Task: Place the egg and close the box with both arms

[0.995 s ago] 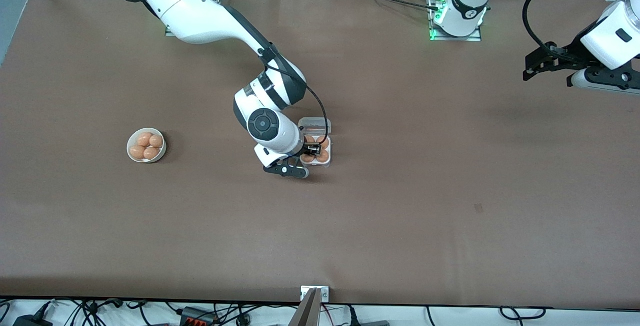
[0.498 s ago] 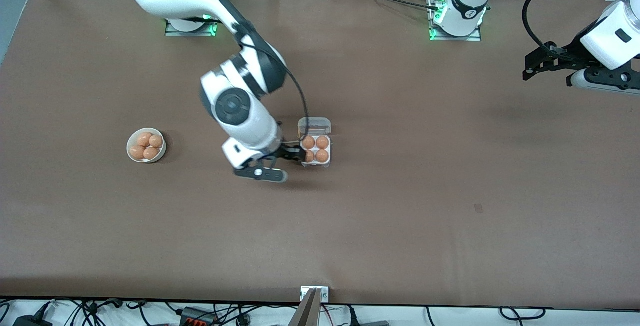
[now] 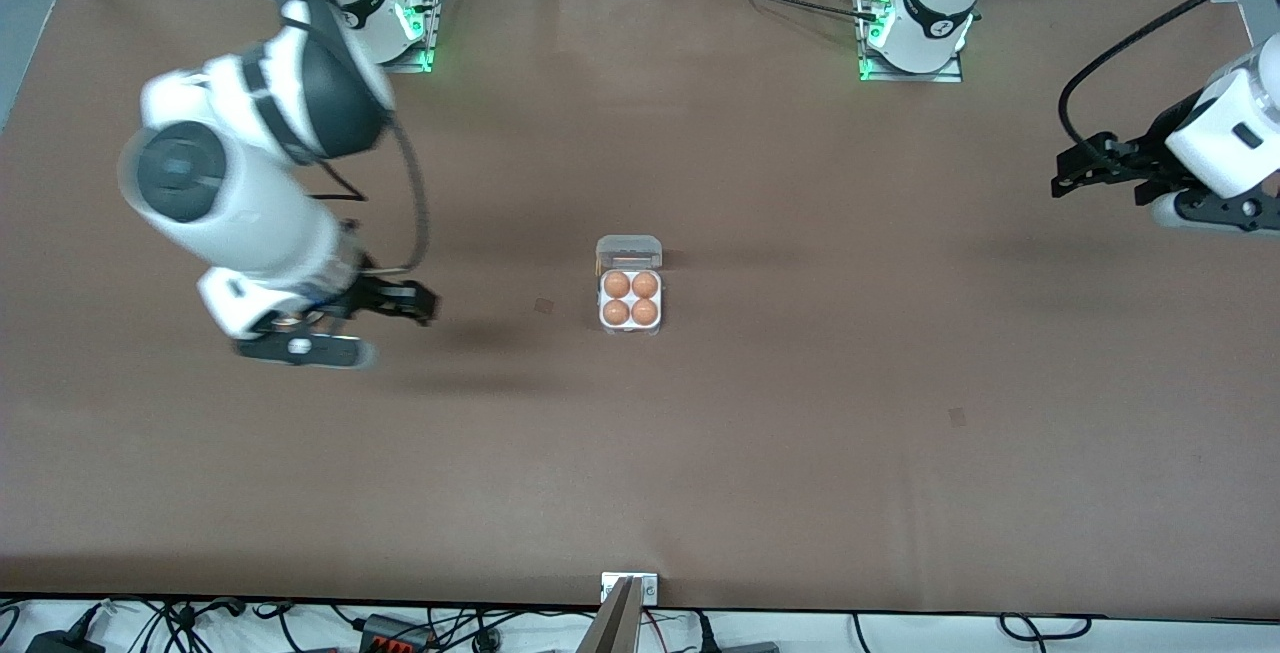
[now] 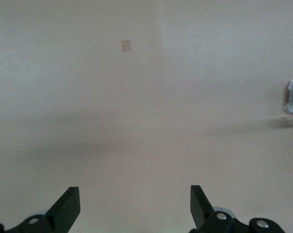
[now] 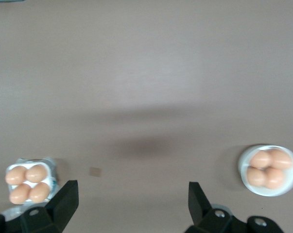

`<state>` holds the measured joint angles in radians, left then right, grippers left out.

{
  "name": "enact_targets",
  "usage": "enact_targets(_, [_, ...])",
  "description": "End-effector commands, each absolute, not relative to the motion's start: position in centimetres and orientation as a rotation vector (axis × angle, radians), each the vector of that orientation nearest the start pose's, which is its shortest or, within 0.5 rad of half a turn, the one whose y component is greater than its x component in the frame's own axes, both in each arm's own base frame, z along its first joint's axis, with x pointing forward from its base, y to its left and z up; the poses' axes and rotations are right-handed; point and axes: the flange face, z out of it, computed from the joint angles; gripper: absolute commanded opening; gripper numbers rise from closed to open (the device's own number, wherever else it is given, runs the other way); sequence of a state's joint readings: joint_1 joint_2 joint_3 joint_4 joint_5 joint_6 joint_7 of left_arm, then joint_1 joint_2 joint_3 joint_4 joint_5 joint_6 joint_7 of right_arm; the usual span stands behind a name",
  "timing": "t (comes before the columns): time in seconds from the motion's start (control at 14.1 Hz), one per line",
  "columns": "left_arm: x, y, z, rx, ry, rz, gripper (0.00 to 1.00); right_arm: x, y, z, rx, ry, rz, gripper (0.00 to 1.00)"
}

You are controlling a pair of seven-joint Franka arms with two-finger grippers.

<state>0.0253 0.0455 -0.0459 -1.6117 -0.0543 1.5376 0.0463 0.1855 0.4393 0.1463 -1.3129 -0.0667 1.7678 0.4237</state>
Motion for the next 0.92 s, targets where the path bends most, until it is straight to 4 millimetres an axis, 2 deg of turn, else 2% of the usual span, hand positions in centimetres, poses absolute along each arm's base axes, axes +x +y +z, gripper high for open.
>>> enact_targets(0.0, [55.5, -2.4, 58.4, -3.175, 0.157, 0.236, 0.92, 65.8, 15.1, 52.4, -3.148, 0.146, -0.073, 1.0])
enact_targets(0.07, [55.3, -3.1, 58.5, -3.172, 0.174, 0.248, 0.64, 66.1, 12.2, 53.2, -3.143, 0.17, -0.091, 1.0])
enact_targets(0.14, [55.0, -3.8, 58.1, -3.164, 0.195, 0.324, 0.49, 66.3, 9.8, 53.7, -3.139, 0.174, -0.098, 1.0])
enact_targets(0.21, [54.0, -4.4, 58.0, -3.156, 0.225, 0.47, 0.29, 66.4, 7.4, 54.5, -3.139, 0.16, -0.116, 1.0])
enact_targets(0.36, [53.9, -6.5, 57.8, -3.138, 0.283, 0.518, 0.02, 65.9, 4.6, 56.1, -3.146, 0.095, -0.145, 1.0])
enact_targets(0.5, [53.9, -6.9, 57.7, -3.127, 0.299, 0.529, 0.01, 65.2, 1.5, 56.6, -3.169, 0.146, -0.089, 1.0])
enact_targets(0.64, [53.7, -7.8, 57.6, -3.13, 0.319, 0.546, 0.01, 64.2, -0.7, 58.3, -3.172, 0.152, -0.092, 1.0])
enact_targets(0.71, [52.8, -10.2, 57.5, -3.107, 0.375, 0.599, 0.01, 63.8, -1.6, 58.8, -3.178, 0.157, -0.084, 1.0])
enact_targets(0.85, [51.6, -13.2, 57.2, -3.148, 0.348, 0.686, 0.01, 63.5, -3.1, 58.8, -3.19, 0.127, -0.061, 1.0])
